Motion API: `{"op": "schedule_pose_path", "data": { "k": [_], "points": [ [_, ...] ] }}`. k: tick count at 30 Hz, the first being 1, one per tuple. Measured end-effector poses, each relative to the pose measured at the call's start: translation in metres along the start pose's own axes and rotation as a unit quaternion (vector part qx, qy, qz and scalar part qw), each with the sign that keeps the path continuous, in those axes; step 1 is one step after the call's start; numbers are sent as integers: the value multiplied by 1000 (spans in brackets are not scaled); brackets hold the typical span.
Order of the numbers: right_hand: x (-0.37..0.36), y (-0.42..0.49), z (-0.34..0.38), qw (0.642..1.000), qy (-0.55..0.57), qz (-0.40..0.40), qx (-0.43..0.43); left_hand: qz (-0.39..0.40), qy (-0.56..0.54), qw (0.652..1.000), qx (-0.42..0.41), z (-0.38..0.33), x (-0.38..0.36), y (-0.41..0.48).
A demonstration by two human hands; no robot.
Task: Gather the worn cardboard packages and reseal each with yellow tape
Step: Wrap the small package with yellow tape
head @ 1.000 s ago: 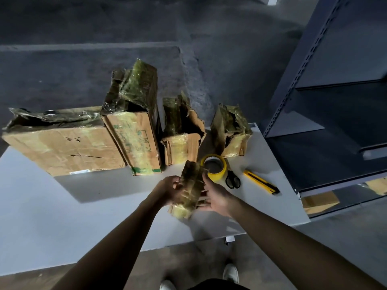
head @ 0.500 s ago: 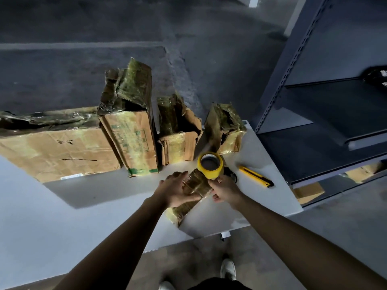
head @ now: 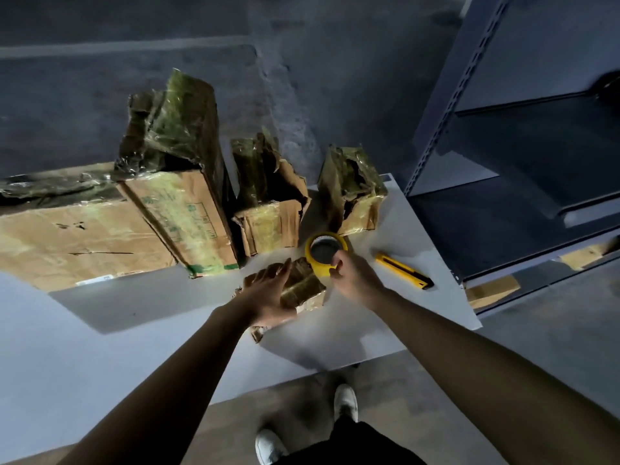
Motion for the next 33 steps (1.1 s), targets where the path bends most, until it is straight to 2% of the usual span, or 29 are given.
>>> {"op": "schedule_pose_path", "data": {
  "k": [7,11,15,17,22,26,30,31,33],
  "points": [
    [-4,47,0,980,-149,66,118,-47,58,996,54,-12,3,3],
    [-18,63,-5,962,-197,131,136,-39,89,992,80,-22,4,0],
    [-24,68,-6,953,-222,144,149,-28,93,991,98,-25,3,0],
    [-20,68,-5,967,-173,127,140,-26,87,991,99,-26,4,-2],
    [-10,70,-5,988,37,58,140,-33,77,993,87,-30,8,-8],
    [12,40,5,983,155,66,75,-40,83,994,53,-29,9,-14],
    [27,12,15,970,237,3,46,-48,84,995,21,-26,9,-23],
    [29,7,17,965,261,-5,33,-66,63,996,12,-27,12,-25],
    [33,-8,25,954,300,-15,16,-151,11,988,-27,-32,22,-27]
  ]
}}
Point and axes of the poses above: each hand's wrist, its own y-axis towards the middle knuckle, its own x-axis out of the back of the hand, z = x × y, the point moved 3 cm from there along y, towards the middle knuckle, and after that the axes turned 4 degrees about -x, right-handed, at the moved point
